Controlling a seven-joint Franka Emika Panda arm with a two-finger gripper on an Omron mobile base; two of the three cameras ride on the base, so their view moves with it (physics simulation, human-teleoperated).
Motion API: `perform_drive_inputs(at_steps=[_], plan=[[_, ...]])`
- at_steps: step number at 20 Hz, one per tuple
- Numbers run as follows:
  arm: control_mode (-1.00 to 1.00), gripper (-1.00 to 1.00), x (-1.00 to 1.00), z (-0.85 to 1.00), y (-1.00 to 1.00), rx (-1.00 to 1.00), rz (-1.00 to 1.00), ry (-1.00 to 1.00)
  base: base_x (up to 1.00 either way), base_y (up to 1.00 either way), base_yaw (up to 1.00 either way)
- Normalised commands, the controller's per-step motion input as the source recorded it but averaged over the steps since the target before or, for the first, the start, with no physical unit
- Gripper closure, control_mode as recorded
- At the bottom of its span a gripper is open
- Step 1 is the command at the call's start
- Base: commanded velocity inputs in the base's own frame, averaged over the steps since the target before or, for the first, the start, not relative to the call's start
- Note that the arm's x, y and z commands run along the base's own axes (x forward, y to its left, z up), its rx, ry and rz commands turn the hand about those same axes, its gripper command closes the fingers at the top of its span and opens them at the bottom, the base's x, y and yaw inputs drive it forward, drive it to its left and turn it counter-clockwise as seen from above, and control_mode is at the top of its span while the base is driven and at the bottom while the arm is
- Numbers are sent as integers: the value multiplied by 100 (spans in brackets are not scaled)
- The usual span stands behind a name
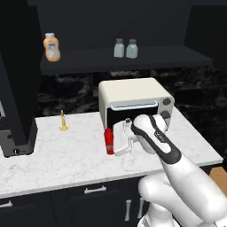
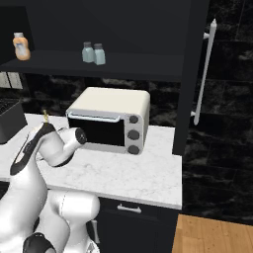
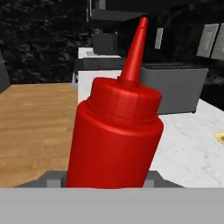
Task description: Put the shaker and condiment bottle from the counter next to their counterparts in the cabinet.
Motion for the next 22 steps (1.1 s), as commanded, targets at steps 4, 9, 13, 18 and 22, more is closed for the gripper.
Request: perform_drive_inputs(at_steps=[4, 9, 13, 18, 22], plan=[[-100, 100, -10, 91, -3, -22, -18, 7, 0, 0, 0], [-100, 100, 8, 100, 0, -1, -18, 13, 0, 0, 0], [-100, 100, 20, 100, -5, 0, -18, 1, 0, 0, 0], [-100, 100, 11, 100, -28, 0, -18, 0, 0, 0, 0], [-100, 100, 7, 100, -31, 0, -18, 0, 0, 0, 0]])
